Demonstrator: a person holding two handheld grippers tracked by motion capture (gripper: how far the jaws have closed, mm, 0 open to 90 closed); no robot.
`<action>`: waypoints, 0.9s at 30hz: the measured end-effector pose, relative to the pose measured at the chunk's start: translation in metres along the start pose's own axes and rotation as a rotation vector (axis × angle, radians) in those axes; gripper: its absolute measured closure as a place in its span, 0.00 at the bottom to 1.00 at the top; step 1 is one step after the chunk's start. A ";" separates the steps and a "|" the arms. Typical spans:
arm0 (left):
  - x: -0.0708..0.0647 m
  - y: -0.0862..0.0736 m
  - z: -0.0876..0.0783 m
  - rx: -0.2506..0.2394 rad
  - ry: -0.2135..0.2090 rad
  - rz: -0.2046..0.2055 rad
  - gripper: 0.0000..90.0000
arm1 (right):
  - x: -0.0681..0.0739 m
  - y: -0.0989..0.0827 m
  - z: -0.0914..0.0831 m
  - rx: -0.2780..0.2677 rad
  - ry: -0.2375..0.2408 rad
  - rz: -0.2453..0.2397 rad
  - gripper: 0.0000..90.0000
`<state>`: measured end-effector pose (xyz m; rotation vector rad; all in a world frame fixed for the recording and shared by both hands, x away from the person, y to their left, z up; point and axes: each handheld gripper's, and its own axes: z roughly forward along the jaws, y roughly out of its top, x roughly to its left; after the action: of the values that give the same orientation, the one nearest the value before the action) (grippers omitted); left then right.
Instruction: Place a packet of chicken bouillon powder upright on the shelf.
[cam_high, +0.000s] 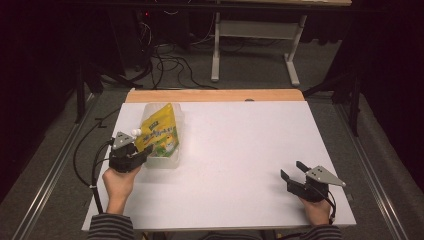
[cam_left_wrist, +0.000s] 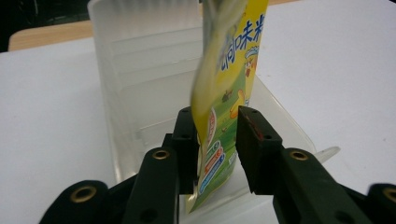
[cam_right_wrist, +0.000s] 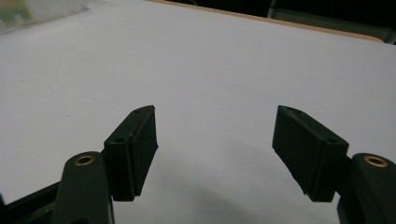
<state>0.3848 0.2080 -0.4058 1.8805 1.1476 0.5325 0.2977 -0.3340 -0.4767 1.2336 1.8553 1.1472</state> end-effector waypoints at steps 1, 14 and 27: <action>0.000 0.000 0.000 0.000 0.000 0.000 0.76 | 0.000 0.000 0.000 0.000 0.000 0.000 0.35; 0.000 -0.009 -0.015 -0.015 0.043 -0.011 0.63 | 0.000 0.000 0.001 0.002 -0.003 -0.009 0.35; 0.002 -0.017 -0.035 -0.052 0.060 -0.042 0.55 | 0.000 0.001 0.002 0.016 -0.002 -0.019 0.35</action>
<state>0.3519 0.2292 -0.4010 1.8026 1.1985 0.5929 0.2996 -0.3335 -0.4768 1.2233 1.8740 1.1234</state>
